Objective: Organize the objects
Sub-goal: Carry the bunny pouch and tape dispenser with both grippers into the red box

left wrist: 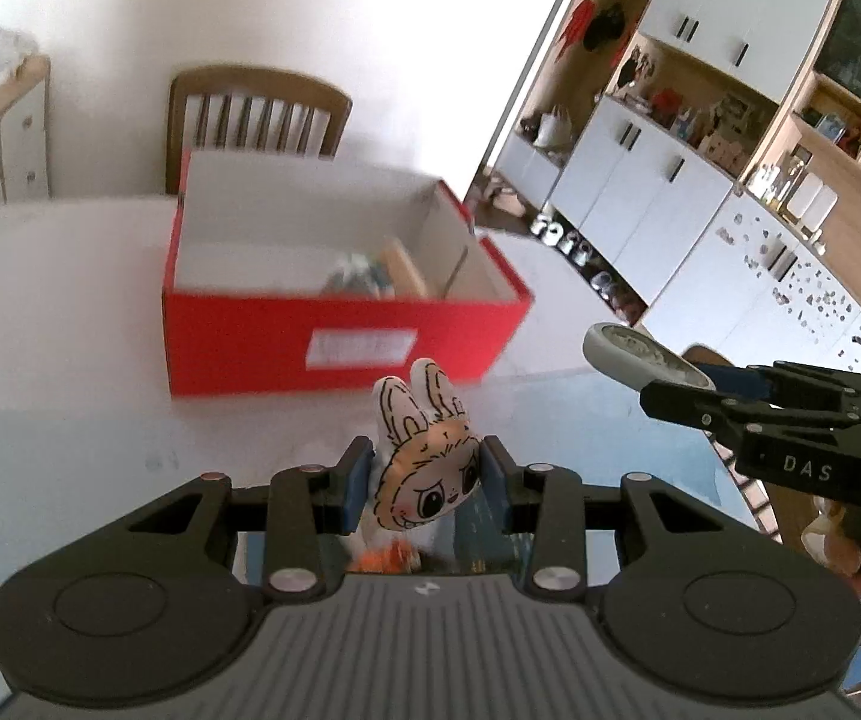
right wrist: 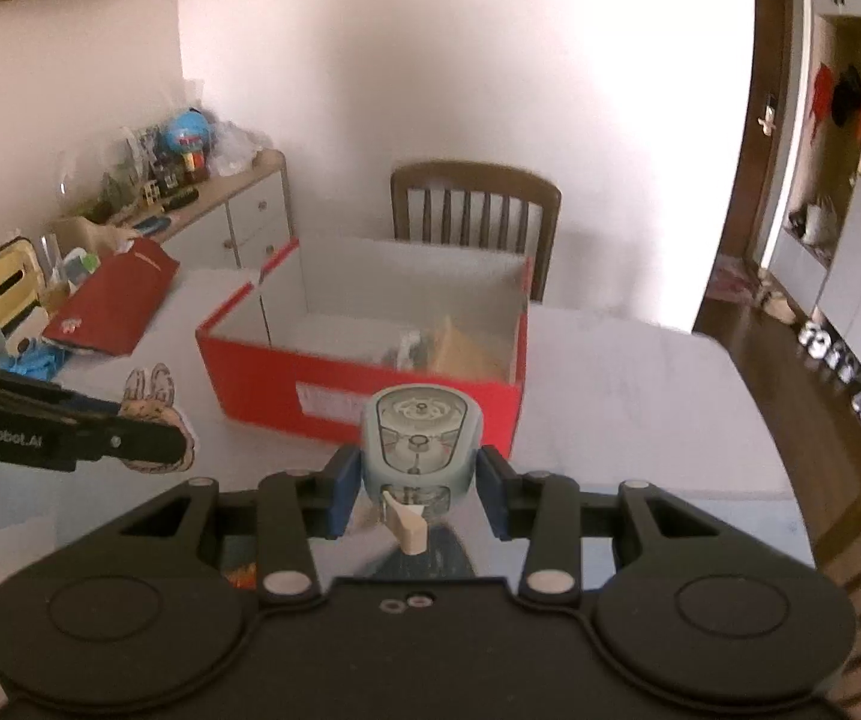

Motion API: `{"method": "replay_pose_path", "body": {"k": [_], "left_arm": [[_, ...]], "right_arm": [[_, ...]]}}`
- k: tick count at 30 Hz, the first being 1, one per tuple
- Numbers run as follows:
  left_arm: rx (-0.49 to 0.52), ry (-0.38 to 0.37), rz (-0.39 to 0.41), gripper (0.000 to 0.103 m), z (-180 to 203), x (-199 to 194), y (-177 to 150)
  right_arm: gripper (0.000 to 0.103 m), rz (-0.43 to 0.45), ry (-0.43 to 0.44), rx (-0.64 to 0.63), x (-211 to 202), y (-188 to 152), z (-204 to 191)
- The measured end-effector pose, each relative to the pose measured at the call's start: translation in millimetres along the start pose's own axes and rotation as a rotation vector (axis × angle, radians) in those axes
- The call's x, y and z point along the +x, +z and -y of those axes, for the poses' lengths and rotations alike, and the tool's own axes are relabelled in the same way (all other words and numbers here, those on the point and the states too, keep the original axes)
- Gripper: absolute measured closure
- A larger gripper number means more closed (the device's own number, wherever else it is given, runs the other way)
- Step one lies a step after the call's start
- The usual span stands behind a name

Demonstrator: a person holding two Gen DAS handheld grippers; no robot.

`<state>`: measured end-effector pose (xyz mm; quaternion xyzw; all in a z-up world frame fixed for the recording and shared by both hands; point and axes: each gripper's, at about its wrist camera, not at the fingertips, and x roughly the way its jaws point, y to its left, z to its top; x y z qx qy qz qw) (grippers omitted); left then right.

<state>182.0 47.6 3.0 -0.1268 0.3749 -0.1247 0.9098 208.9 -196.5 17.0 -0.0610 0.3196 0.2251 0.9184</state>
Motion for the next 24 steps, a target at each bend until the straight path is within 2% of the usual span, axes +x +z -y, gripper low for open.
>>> {"method": "replay_pose_path", "body": {"k": [11,16,24], "left_arm": [[0.074,0.074,0.033,0.066,-10,23,69],[0.071,0.099,0.012,0.066,-22,44,92],[0.124,0.171,-0.038,0.066,-44,86,127]], "right_arm": [[0.063,0.016,0.017,-0.056,45,49,-4],[0.063,0.008,0.023,-0.06,71,63,-8],[0.063,-0.024,0.051,-0.082,113,78,-22]]}}
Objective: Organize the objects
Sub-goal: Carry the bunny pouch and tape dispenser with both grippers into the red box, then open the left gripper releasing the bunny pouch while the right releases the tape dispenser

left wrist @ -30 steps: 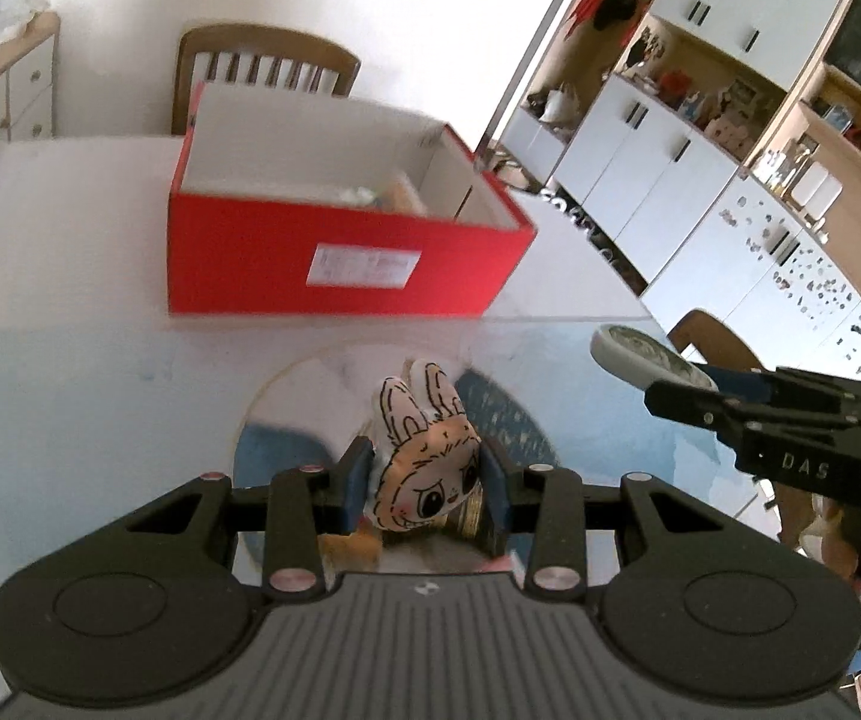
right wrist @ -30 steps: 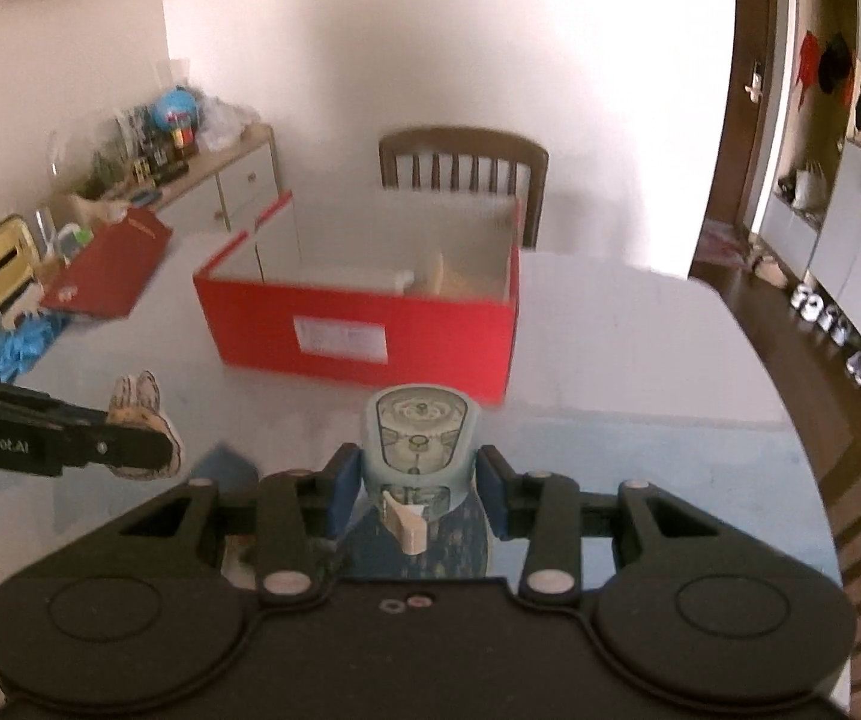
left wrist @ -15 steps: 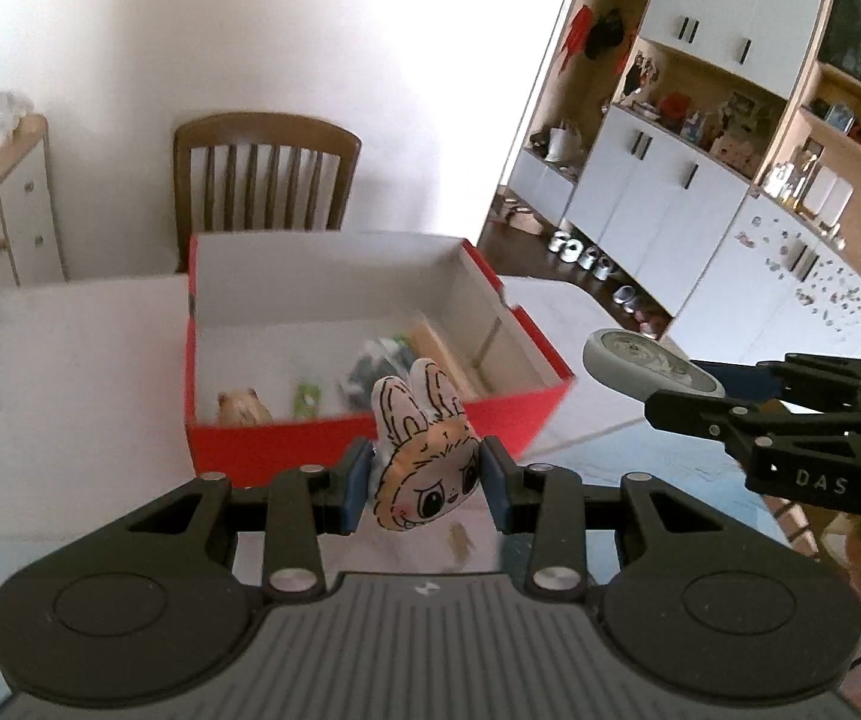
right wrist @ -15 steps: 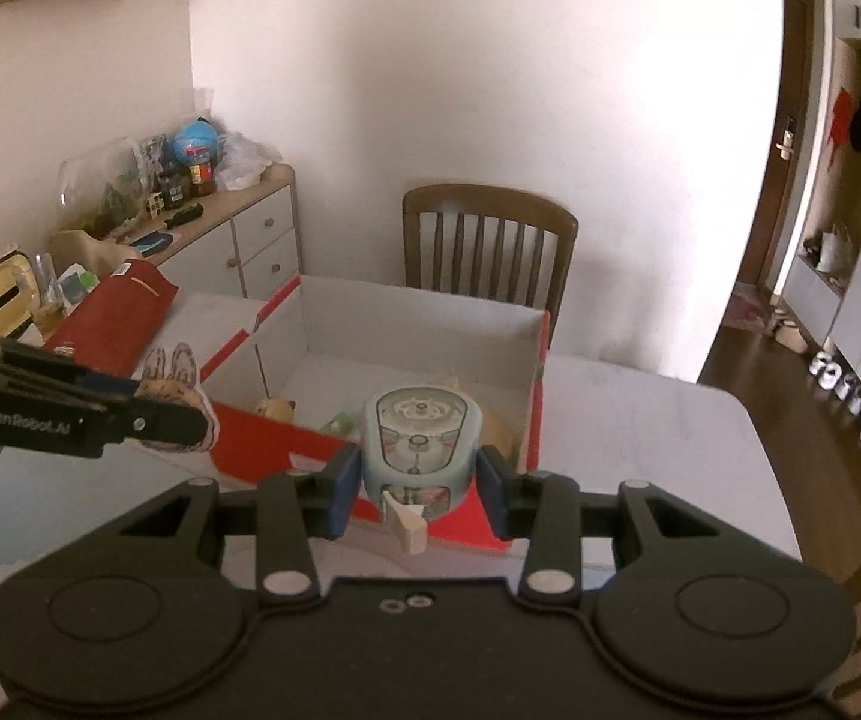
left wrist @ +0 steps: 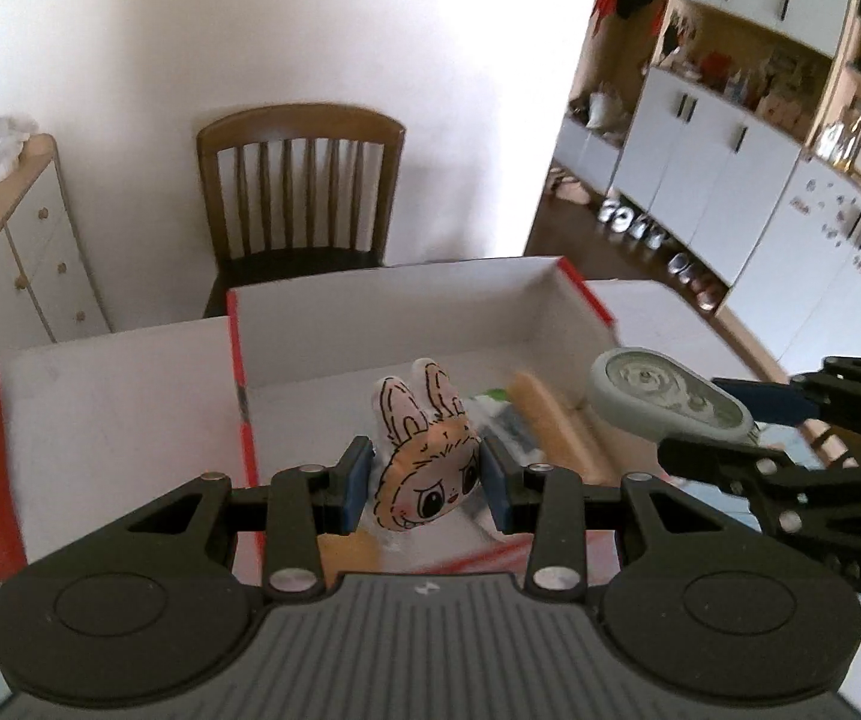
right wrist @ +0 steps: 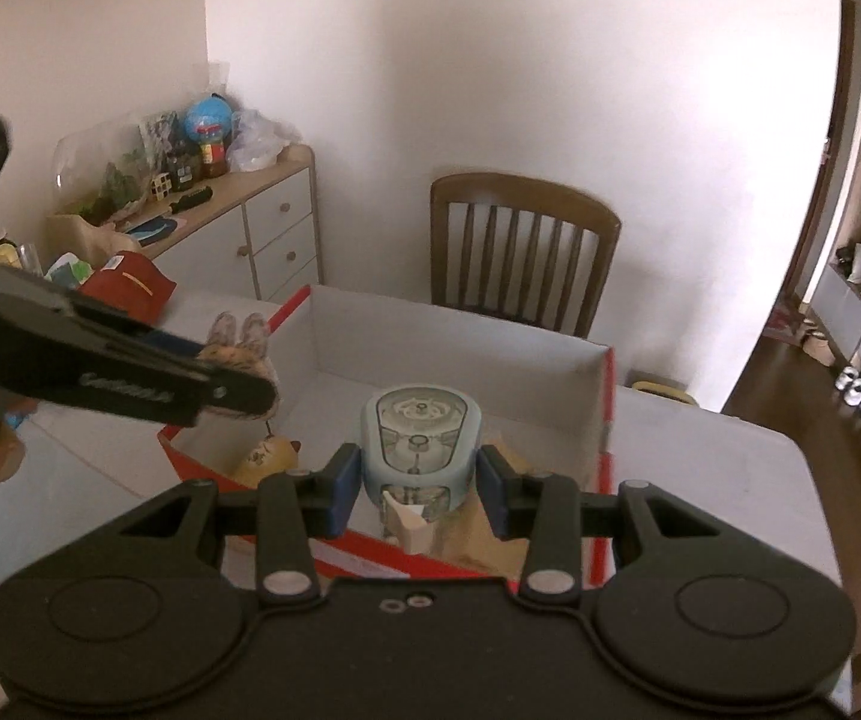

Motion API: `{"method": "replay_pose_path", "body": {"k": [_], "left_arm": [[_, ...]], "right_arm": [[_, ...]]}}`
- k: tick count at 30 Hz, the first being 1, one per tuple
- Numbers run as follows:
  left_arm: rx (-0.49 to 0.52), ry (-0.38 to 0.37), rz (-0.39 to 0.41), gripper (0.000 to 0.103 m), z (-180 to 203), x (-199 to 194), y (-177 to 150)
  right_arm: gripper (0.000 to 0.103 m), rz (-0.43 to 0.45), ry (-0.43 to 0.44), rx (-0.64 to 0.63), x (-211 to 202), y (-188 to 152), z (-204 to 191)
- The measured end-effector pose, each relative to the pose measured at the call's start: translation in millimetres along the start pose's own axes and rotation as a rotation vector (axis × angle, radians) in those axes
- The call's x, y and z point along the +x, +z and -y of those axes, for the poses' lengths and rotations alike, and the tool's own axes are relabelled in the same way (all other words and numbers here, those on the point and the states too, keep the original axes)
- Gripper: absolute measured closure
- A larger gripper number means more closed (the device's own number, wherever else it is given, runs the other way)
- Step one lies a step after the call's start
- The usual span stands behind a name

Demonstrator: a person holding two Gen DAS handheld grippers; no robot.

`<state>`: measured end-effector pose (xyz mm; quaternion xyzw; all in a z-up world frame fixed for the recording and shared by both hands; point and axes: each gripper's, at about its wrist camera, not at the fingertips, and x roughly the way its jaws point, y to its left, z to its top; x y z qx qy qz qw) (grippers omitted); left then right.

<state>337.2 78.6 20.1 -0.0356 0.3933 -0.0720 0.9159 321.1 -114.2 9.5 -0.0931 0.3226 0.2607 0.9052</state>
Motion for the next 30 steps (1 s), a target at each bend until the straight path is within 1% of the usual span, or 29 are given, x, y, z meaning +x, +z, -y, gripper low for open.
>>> {"method": "replay_pose_path", "body": {"k": [5,15,20,22,26,30], "left_arm": [[0.006,0.038,-0.04,0.066,-9,29,12],[0.056,0.052,-0.124,0.065,-10,88,23],[0.094,0.053,-0.183,0.065,-5,110,20],[0.112,0.065,-0.203,0.065,-4,118,17],[0.108,0.068,-0.247,0.065,-6,130,14],[0.115,0.077,-0.293,0.065,-7,141,11]], "right_arm": [[0.063,-0.031,0.016,-0.023,26,5,-10],[0.063,-0.113,0.027,-0.035,71,1,-13],[0.063,-0.158,0.037,-0.012,90,-4,-7],[0.063,-0.177,0.042,-0.004,99,-5,-5],[0.063,-0.217,0.041,-0.003,112,-9,-2],[0.063,-0.23,0.073,0.038,115,-9,3]]}}
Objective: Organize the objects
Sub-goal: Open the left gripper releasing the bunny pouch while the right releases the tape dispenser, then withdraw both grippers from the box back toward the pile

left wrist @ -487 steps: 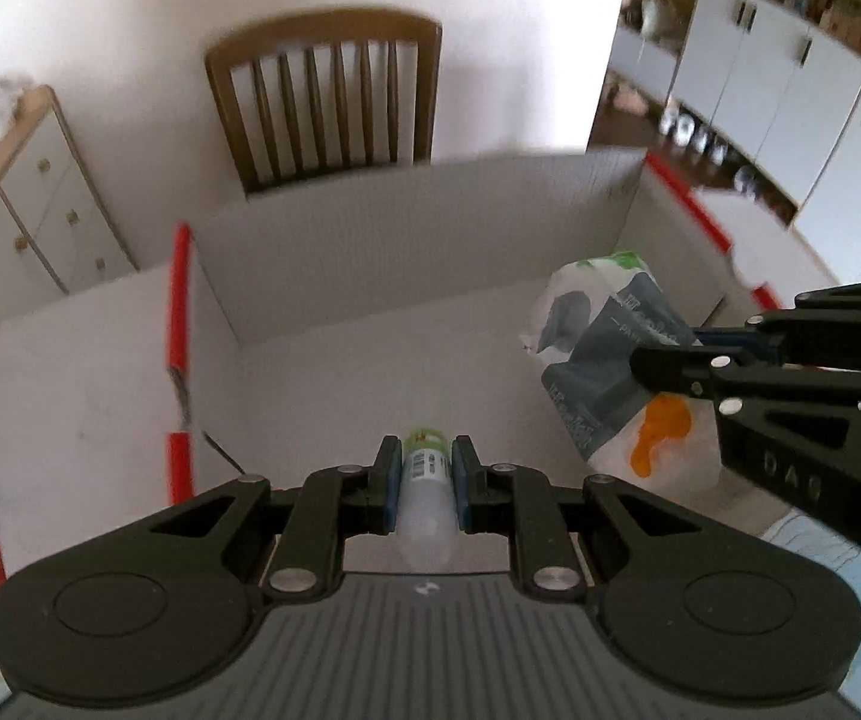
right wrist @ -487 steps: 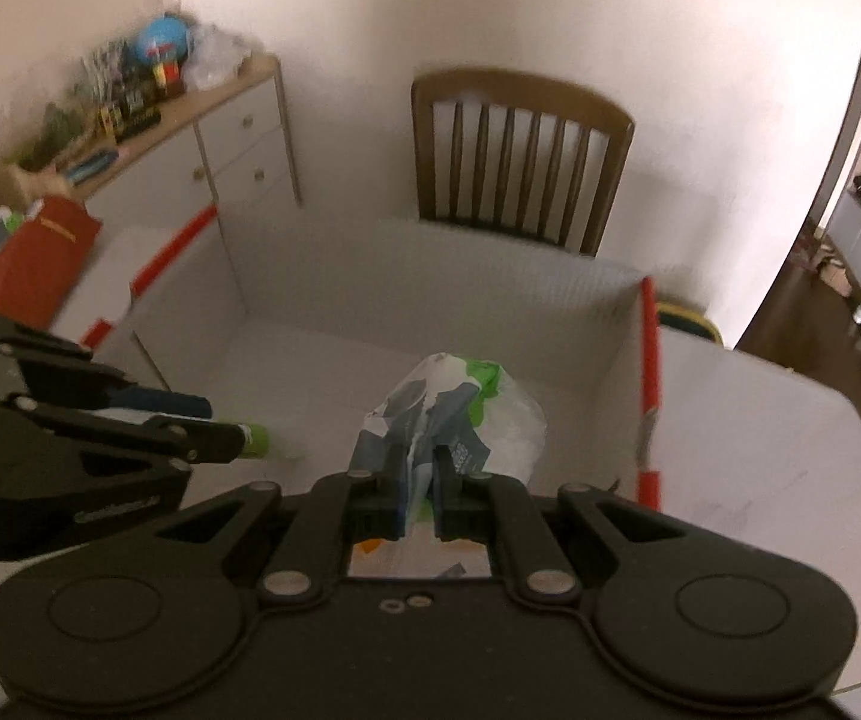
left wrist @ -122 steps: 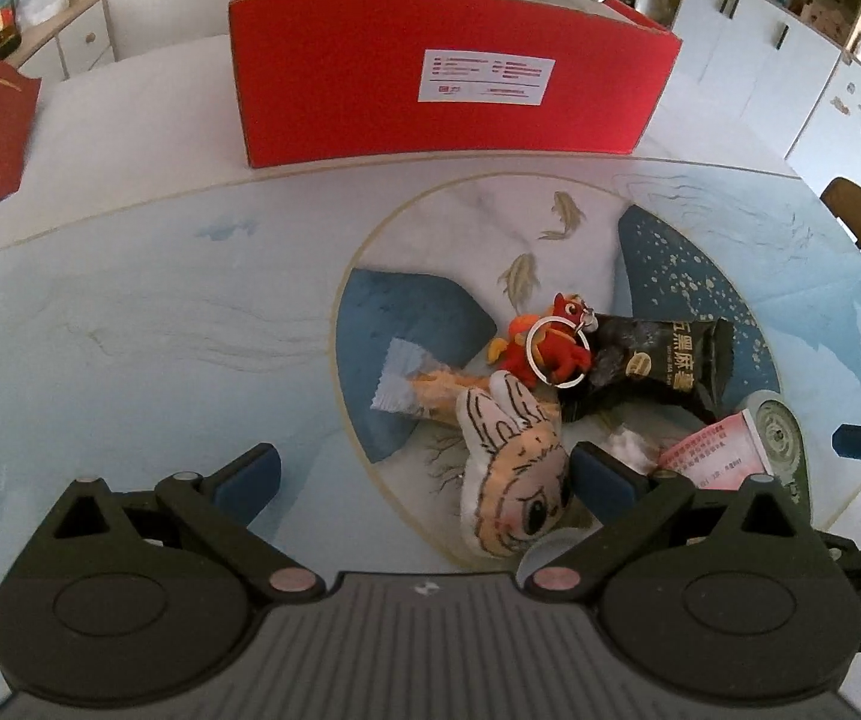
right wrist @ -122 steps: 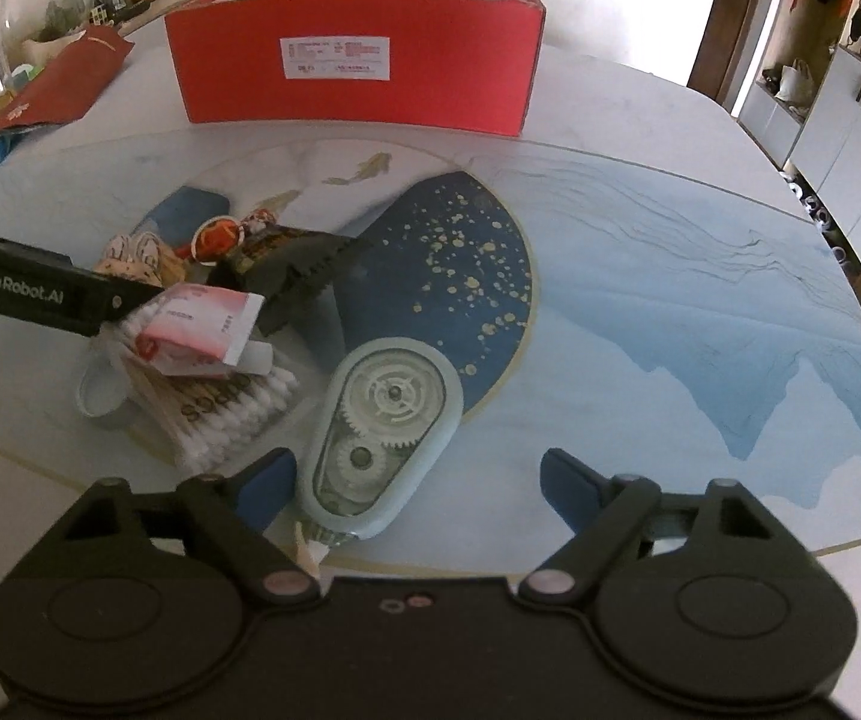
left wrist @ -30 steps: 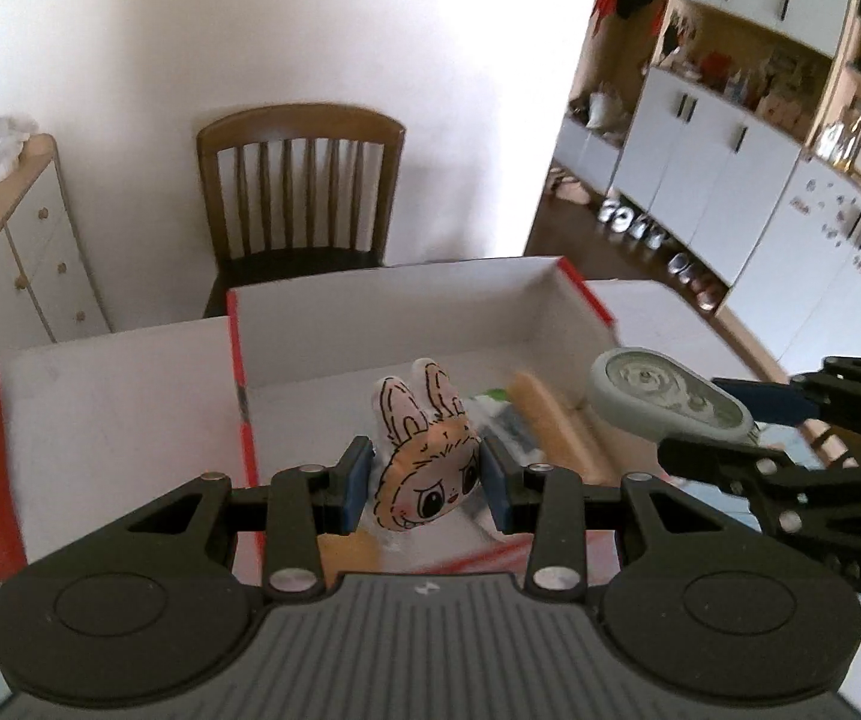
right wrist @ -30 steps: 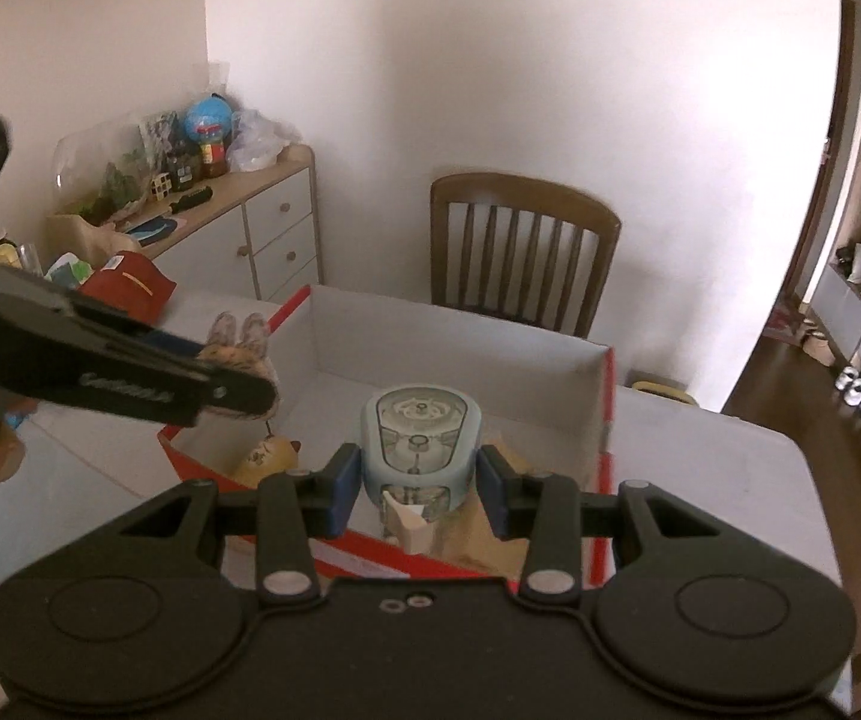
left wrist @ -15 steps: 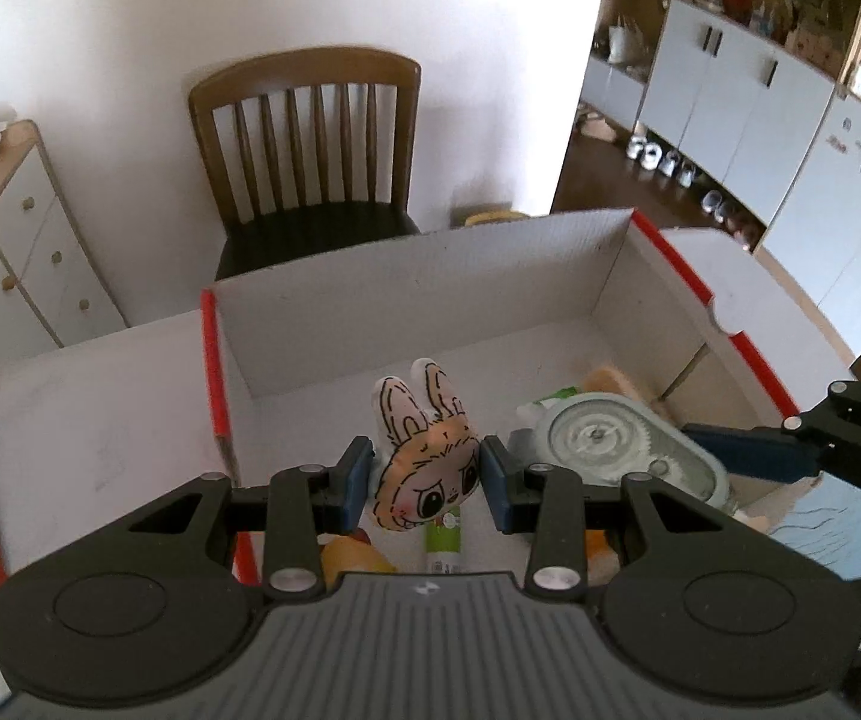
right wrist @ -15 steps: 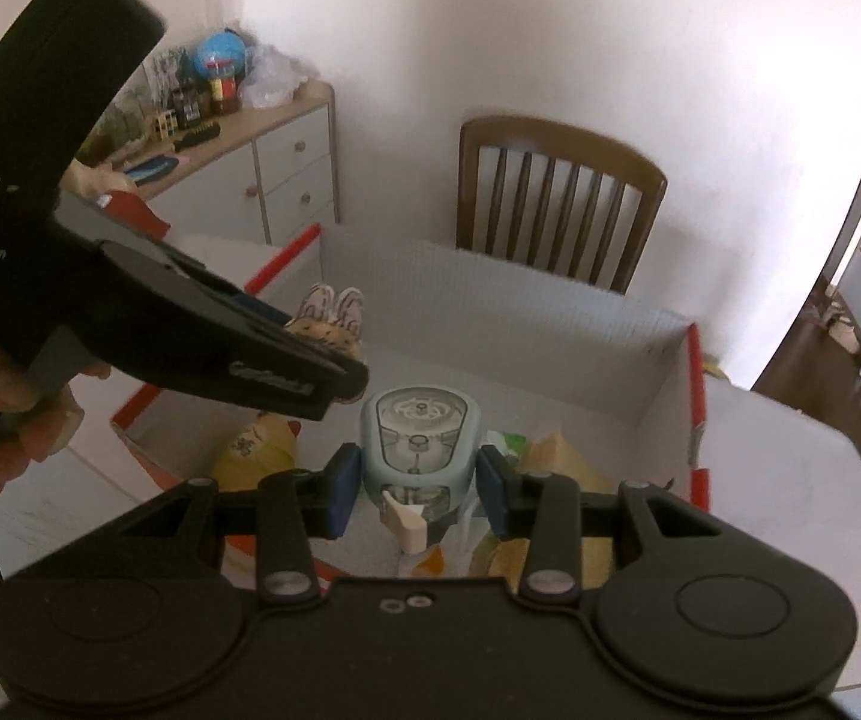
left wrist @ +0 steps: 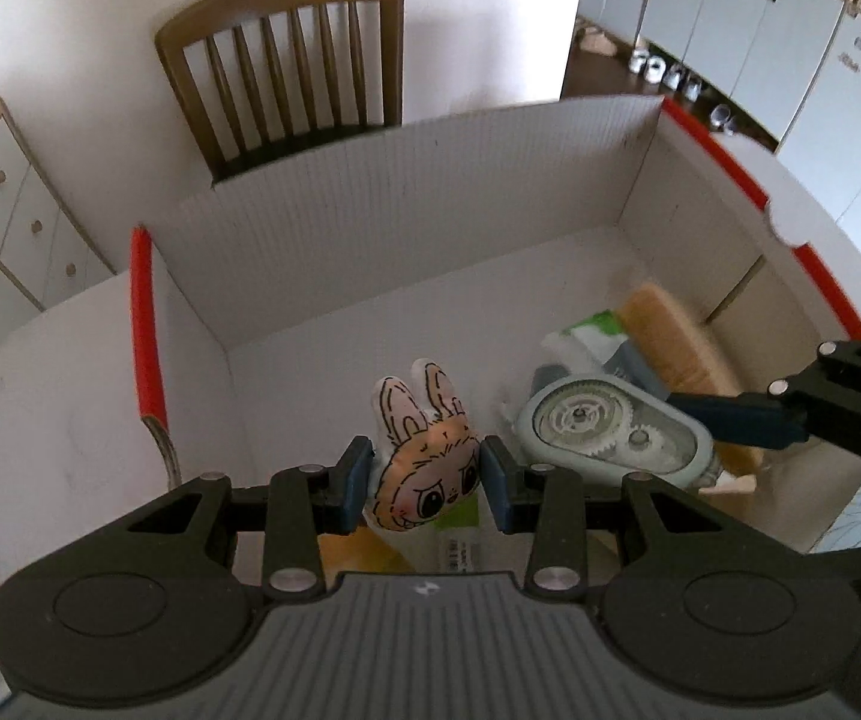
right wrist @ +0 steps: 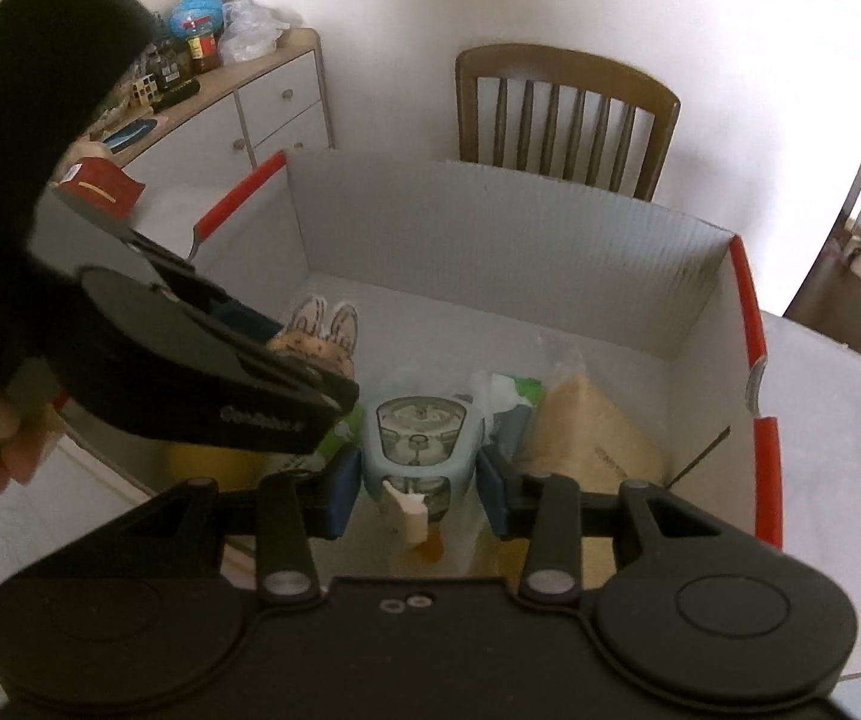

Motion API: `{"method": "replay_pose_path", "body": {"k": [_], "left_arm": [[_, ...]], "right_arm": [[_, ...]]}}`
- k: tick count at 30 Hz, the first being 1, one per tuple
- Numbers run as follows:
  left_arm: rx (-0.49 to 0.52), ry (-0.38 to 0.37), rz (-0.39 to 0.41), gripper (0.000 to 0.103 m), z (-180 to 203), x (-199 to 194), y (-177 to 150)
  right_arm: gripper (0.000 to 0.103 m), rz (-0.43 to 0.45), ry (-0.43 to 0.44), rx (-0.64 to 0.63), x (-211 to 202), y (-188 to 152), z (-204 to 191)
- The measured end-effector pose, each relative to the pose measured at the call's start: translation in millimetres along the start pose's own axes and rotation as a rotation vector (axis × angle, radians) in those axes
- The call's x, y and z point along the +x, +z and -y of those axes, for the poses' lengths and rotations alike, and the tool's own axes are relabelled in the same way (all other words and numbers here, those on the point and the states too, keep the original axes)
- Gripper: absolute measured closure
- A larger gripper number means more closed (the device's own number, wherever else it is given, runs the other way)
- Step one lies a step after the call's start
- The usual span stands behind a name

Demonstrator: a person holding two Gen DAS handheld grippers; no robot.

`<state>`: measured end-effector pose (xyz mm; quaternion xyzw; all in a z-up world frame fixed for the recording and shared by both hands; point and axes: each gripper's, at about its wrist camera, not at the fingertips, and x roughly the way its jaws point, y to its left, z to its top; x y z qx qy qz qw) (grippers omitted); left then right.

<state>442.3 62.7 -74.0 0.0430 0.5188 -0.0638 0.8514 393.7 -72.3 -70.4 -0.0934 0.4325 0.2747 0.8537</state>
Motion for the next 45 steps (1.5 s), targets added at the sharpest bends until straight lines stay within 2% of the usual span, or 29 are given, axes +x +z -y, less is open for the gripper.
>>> {"method": "replay_pose_path", "body": {"k": [6,9,13,17,19,22,23,38,45], "left_arm": [[-0.028,-0.009,-0.064,0.065,-2,14,0],[-0.038,-0.014,-0.069,0.062,-3,15,0],[-0.031,-0.018,-0.058,0.056,-2,11,-3],[-0.036,-0.021,-0.023,0.051,-4,-1,-5],[-0.035,-0.03,-0.008,0.047,-4,-8,-6],[-0.041,-0.031,0.027,0.032,-5,-23,-8],[-0.045,-0.023,0.042,0.031,-7,-28,-8],[-0.077,-0.065,0.182,0.031,5,-110,-31],[-0.064,-0.097,0.234,0.031,17,-147,-53]], "right_arm": [[0.062,-0.019,0.023,0.027,-1,-2,3],[0.059,-0.022,0.013,0.021,-1,-1,4],[0.059,-0.018,0.005,0.024,-4,0,7],[0.05,0.005,-0.007,0.048,-13,2,13],[0.049,0.016,-0.005,0.058,-21,2,16],[0.045,0.039,-0.008,0.061,-35,1,19],[0.044,0.046,-0.006,0.062,-40,1,19],[0.04,0.145,-0.004,0.034,-119,-11,3],[0.039,0.181,-0.001,0.034,-151,-24,-6]]}}
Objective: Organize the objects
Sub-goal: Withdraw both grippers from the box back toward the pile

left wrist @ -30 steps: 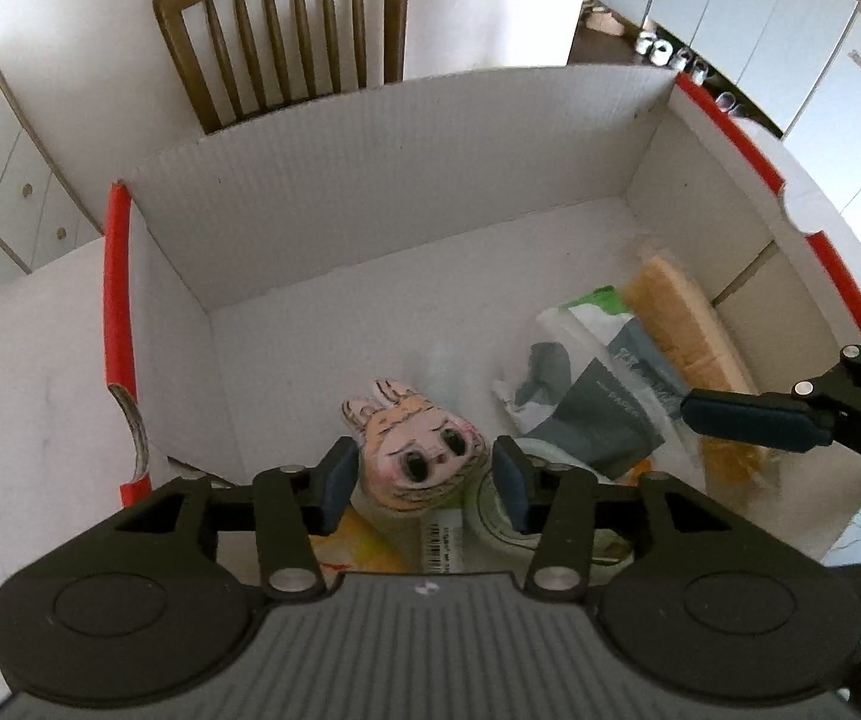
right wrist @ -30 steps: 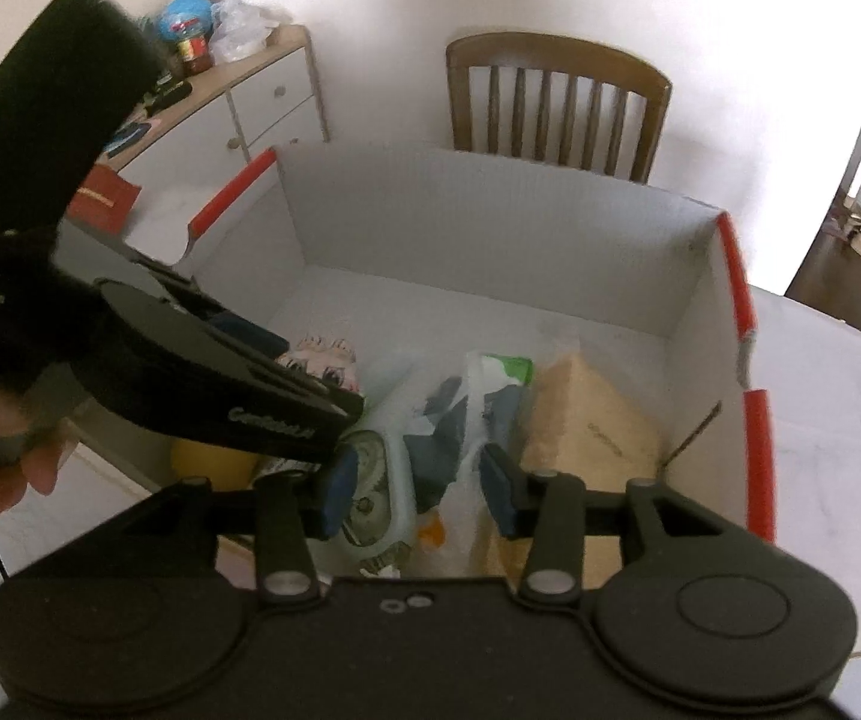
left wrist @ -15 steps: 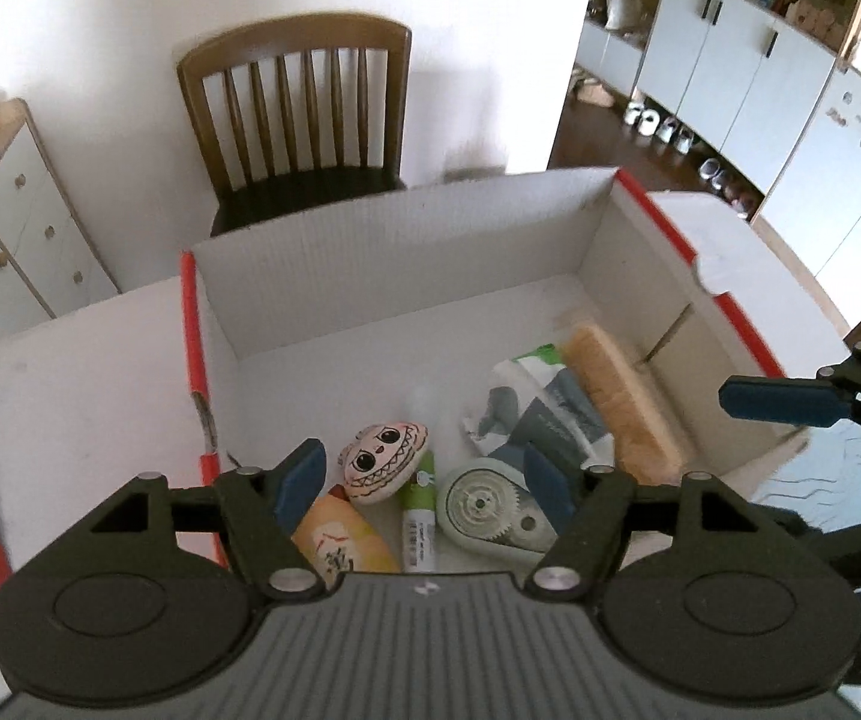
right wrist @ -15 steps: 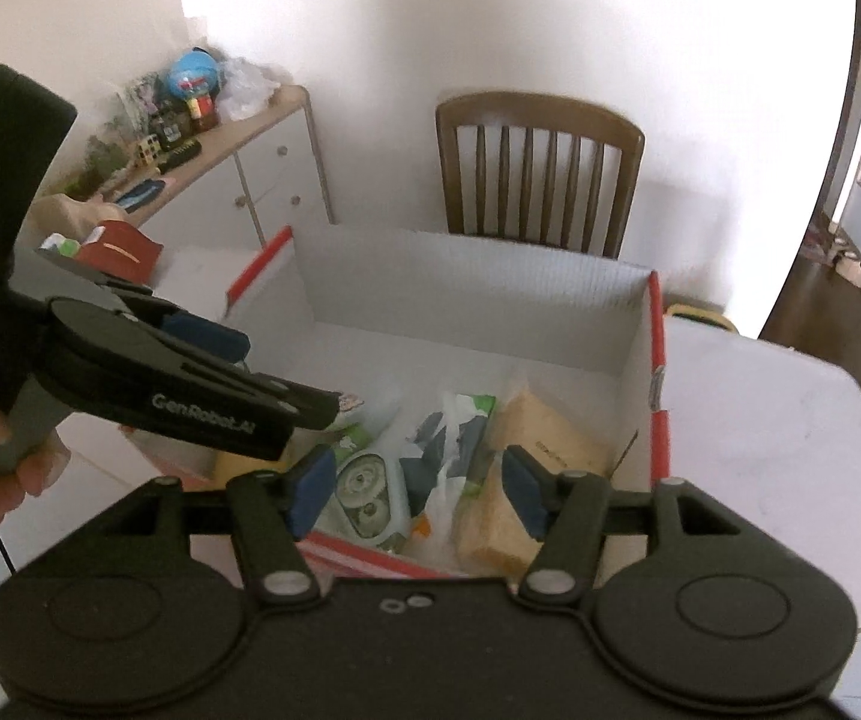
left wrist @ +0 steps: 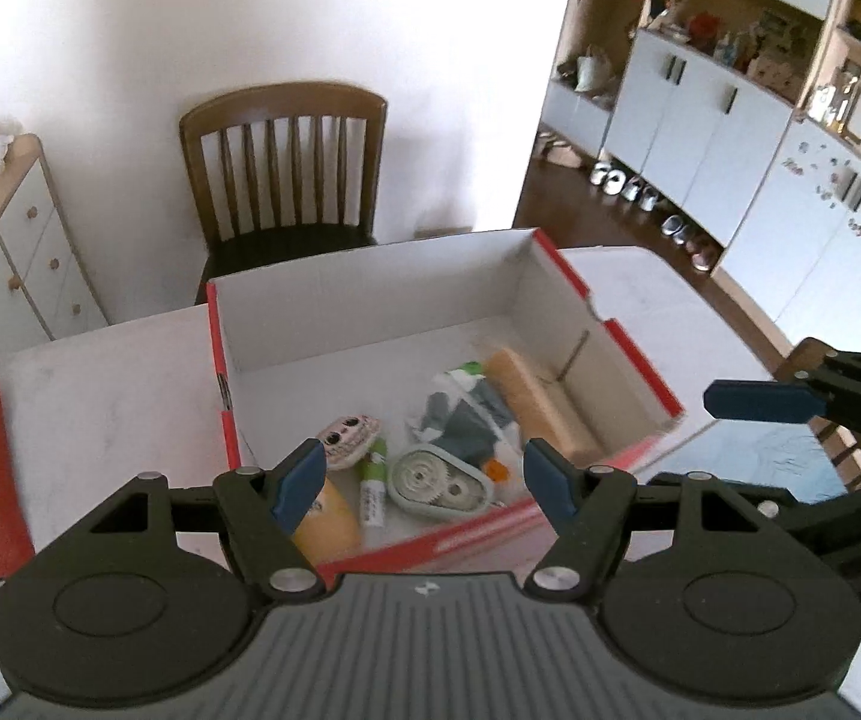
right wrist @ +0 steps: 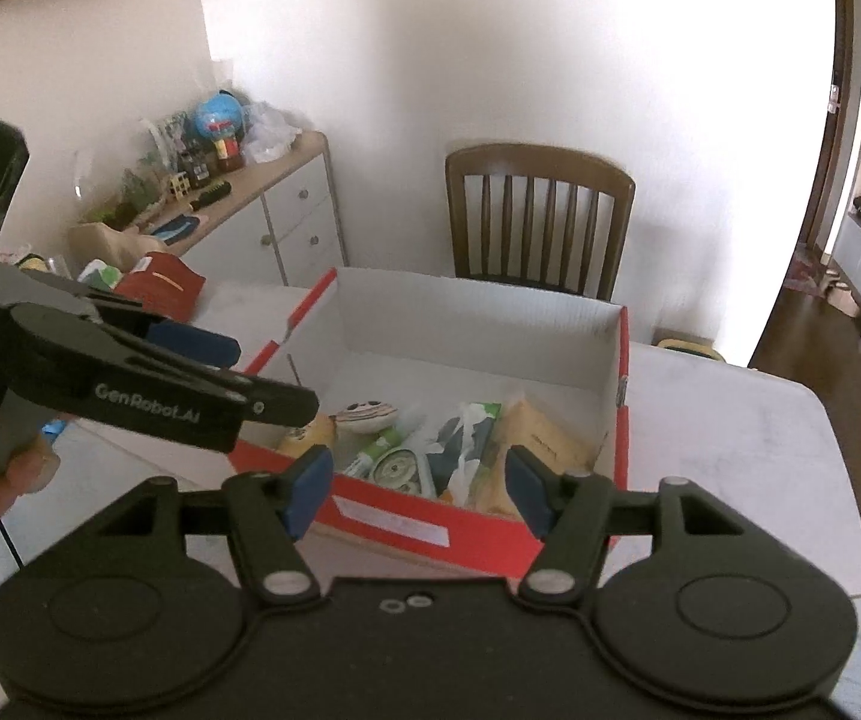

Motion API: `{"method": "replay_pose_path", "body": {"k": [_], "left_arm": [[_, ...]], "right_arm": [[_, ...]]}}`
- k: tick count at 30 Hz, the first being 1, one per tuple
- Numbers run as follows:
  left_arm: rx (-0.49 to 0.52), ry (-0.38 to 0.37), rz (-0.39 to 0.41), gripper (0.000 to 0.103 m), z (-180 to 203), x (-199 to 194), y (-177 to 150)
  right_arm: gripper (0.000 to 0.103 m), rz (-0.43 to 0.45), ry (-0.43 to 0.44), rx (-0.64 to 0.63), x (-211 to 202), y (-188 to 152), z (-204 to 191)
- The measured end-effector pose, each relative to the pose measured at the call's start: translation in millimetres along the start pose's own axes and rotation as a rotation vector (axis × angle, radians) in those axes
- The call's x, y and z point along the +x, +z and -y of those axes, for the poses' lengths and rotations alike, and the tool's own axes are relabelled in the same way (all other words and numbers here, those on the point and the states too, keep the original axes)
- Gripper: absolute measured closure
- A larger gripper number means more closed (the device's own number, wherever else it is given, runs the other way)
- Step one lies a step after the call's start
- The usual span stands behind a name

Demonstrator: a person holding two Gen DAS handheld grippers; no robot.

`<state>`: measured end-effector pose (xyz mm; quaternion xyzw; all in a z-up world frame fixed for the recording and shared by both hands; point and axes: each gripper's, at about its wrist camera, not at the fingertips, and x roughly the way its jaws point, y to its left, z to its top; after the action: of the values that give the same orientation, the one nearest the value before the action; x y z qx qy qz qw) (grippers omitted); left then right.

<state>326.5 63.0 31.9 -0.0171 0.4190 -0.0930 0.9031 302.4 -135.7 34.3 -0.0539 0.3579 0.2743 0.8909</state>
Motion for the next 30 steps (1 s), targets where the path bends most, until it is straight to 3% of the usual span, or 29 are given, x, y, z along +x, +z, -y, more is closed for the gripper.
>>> {"method": "replay_pose_path", "body": {"k": [15,18,24,30], "left_arm": [[-0.004,-0.06,0.041,0.031,23,-59,-54],[-0.001,-0.054,0.044,0.026,22,-66,-68],[-0.013,-0.056,0.052,0.025,18,-79,-105],[-0.034,-0.072,0.045,0.018,18,-82,-149]], "right_arm": [[0.028,0.065,-0.001,-0.009,-57,-35,-20],[0.025,0.064,0.002,-0.009,-64,-48,-24],[0.015,0.048,-0.006,0.003,-71,-76,-27],[0.001,0.036,-0.047,0.056,-75,-106,-25]]}}
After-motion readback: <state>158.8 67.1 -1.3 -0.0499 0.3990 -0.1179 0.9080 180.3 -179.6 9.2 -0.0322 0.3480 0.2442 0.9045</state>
